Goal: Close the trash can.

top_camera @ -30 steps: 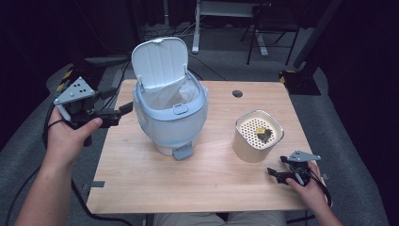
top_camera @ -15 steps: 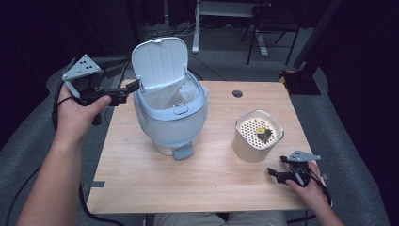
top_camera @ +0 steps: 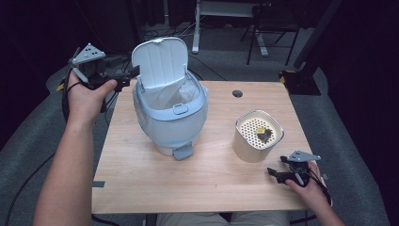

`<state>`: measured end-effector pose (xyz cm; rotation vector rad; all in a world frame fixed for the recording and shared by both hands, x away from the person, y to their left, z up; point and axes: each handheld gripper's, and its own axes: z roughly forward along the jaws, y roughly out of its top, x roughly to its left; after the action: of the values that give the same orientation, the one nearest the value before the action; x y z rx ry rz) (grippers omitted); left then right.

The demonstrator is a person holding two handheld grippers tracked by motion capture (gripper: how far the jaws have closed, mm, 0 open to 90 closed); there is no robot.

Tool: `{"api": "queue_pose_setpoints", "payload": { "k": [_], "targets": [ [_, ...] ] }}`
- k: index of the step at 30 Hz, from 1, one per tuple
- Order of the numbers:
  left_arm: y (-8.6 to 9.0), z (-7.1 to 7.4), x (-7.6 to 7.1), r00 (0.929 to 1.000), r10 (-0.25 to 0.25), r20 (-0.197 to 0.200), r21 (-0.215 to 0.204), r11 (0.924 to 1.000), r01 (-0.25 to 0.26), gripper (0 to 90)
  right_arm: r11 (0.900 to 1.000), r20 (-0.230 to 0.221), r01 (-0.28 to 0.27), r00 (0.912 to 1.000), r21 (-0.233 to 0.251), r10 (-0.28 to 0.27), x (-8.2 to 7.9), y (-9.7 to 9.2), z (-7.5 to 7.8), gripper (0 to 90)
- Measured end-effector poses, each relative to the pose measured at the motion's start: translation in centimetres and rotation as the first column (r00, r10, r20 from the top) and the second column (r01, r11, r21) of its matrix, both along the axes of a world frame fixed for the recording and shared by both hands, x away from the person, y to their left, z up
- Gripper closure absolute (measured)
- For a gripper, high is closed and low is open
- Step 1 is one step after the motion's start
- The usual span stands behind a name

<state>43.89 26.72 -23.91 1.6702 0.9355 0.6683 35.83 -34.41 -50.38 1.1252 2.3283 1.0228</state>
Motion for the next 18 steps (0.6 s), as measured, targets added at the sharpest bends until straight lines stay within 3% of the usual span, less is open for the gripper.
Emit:
{"api": "queue_pose_setpoints", "payload": {
  "k": [5,10,11,18],
  "targets": [
    [-0.1,-0.6,1.2,0.9999,-0.003,-0.012,-0.022,0.9998,0.003,28.9,1.0000,0.000,0.000,1.0000,0.000,0.000,0.0,0.0,0.0,18.7],
    [-0.4,-0.9,1.7,0.9994,0.001,-0.035,-0.012,0.9999,-0.001,34.0,1.0000,0.000,0.000,1.0000,0.000,0.000,0.0,0.0,0.0,18.7],
    [-0.7,-1.2,2.0,0.9986,0.009,-0.051,0.005,1.0000,-0.008,34.0,1.0000,0.000,0.000,1.0000,0.000,0.000,0.0,0.0,0.0,18.7],
    [-1.2,-1.5,2.6,0.9983,0.001,-0.059,-0.015,0.9999,-0.002,36.5,1.0000,0.000,0.000,1.0000,0.000,0.000,0.0,0.0,0.0,18.7]
  ]
}}
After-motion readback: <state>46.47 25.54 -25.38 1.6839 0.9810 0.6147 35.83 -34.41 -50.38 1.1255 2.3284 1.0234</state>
